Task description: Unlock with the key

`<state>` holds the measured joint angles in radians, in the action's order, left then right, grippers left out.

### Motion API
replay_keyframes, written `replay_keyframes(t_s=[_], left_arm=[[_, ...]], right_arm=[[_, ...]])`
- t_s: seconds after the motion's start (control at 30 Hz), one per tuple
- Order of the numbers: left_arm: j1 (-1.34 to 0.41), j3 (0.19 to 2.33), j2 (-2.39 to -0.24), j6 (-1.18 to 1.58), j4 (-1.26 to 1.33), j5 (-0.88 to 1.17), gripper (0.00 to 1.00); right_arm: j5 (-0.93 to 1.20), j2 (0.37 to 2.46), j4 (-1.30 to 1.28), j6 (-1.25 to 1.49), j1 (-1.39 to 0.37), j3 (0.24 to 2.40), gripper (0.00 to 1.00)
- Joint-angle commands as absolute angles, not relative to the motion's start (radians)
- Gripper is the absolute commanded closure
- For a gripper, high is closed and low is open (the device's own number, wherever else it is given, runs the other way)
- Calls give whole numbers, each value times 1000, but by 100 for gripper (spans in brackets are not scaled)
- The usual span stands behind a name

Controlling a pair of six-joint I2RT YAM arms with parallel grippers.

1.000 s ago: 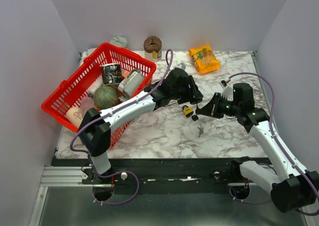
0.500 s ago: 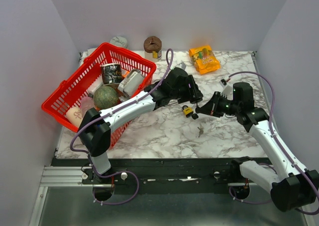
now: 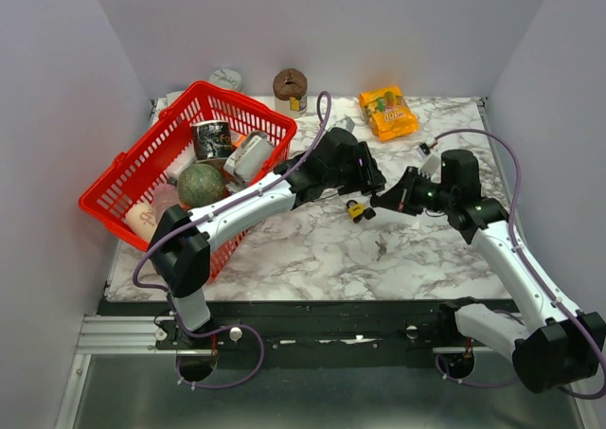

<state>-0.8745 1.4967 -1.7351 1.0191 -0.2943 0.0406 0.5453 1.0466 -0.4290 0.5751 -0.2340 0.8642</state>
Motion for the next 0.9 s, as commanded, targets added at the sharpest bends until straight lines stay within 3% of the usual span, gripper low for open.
replay_keyframes(t_s=[0.0,0.73,0.87], left_arm=[[-890,1551,-1700,1002,-299,84,100],[-887,1583,-1710,970,-281,123,100],[-868,1508,-1677,976,-167,166,100]], right_arm=[[408,1055,-356,571,-215,900,99],[348,1101,-259,549,-203,976,99],[400,1098,-245,552,-190,979,99]])
